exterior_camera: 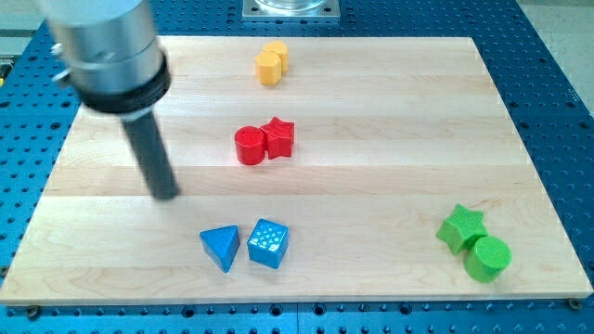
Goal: Separate the cube from the triangle
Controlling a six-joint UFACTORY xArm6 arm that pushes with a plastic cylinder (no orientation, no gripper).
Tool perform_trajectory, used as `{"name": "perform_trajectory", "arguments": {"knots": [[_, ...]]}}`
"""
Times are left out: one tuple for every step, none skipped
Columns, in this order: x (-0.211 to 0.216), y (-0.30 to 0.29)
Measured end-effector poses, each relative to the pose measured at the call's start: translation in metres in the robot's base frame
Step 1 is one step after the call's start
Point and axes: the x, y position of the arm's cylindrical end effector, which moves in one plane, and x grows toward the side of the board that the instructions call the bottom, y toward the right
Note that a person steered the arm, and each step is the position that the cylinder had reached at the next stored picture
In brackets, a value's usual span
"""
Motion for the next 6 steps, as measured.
{"name": "perform_trajectory", "arguments": {"knots": [[0.051, 0.001], [0.078, 0.031], [0.082, 0.068], [0.075, 0.111], [0.061, 0.134], [0.020, 0.176]]}}
